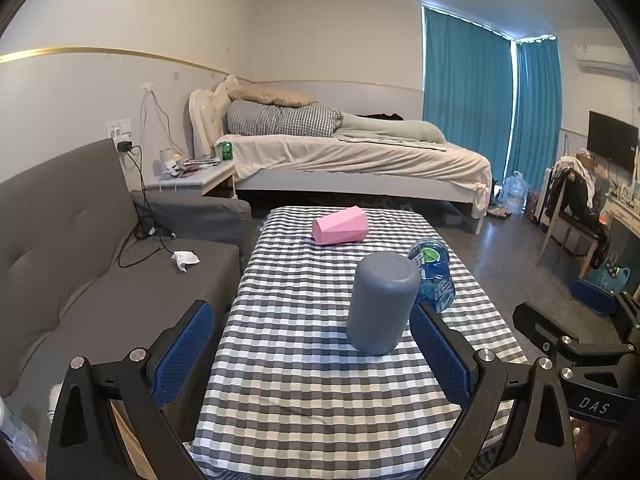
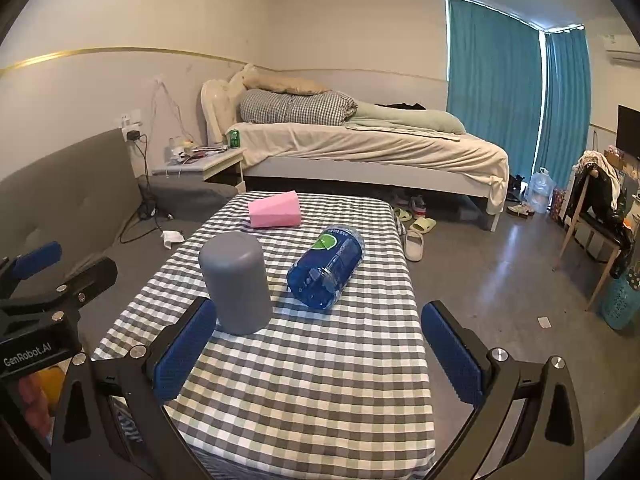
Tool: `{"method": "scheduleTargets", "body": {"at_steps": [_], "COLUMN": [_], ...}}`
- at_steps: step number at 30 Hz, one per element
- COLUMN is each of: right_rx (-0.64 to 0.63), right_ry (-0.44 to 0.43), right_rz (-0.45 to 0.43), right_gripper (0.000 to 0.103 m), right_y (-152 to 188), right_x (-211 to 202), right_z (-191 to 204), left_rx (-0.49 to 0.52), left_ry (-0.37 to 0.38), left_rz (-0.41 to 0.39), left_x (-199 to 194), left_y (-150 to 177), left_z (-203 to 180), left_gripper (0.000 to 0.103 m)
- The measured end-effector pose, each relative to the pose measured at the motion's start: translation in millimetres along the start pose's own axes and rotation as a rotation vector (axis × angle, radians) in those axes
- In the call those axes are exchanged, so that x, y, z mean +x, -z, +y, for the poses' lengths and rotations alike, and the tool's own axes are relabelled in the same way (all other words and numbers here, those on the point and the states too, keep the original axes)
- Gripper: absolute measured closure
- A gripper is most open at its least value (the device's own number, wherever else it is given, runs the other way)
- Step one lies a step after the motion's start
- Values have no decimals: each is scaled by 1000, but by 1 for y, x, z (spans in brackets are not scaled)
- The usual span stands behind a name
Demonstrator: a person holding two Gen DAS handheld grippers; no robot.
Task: Flip cup upside down
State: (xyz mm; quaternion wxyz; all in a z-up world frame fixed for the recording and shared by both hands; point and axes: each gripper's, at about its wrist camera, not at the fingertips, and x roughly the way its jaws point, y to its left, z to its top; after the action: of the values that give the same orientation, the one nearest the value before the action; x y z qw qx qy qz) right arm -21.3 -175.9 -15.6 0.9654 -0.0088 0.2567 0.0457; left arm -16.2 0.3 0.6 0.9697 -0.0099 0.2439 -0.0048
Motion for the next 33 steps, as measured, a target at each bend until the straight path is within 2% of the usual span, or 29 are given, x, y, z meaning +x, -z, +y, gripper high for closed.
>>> {"method": "scheduleTargets", "body": {"at_steps": [33], "right_rx": [-17], "right_ry": [7], "right_rz": [-2], "right_gripper": [0], "right_y": [0], "right_x": [-1], "right_z": [4], "left_rx": [6], "left_ry": [-1], "left_rz": [6], "left_x": [-2], "left_y": [2], "left_z": [-1], "left_gripper": [2]}}
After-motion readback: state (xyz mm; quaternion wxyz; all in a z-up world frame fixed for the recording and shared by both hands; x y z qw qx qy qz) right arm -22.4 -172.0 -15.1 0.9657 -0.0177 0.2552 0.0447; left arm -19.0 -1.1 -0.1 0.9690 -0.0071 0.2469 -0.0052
